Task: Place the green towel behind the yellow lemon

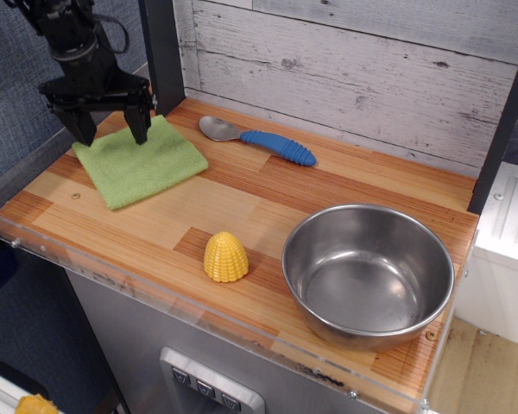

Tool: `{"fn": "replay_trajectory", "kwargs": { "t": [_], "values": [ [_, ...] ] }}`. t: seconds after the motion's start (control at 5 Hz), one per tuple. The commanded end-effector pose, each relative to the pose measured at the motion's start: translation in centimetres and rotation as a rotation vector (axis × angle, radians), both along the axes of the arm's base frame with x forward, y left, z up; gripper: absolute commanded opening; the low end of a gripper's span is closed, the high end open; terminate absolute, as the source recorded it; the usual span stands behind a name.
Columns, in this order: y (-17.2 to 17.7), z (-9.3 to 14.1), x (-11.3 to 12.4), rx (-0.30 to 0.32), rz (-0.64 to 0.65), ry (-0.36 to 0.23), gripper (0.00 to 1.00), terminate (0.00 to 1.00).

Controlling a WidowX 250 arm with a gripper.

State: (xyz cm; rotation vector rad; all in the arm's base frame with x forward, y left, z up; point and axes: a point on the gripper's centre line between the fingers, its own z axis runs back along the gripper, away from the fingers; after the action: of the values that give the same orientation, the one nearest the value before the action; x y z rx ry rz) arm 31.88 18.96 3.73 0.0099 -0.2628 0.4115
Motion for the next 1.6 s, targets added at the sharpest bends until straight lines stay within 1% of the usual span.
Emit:
{"fn": "replay_trajectory", "kwargs": {
  "t": [0.0,0.2,0.4,0.6,1.0,1.2,1.4],
  "values": [
    [-1.7,-0.3,1.5,0.018,-0.041,0.021,1.00,0.00],
    [-2.5,-0.5,2.2,0.018,-0.045,0.030,1.00,0.00],
    [-3.0,-0.9,2.1,0.008,-0.050,0.043,1.00,0.00],
    [-3.6,-1.4,1.3,0.008,-0.051,0.071,1.00,0.00],
    [-5.5,-1.2,0.8,0.007,-0.093,0.079,1.00,0.00],
    [-6.6,-1.0,1.2,0.008,-0.125,0.074,1.00,0.00],
    [-8.4,-0.9,1.7,0.002,-0.148,0.059,1.00,0.00]
  ]
}}
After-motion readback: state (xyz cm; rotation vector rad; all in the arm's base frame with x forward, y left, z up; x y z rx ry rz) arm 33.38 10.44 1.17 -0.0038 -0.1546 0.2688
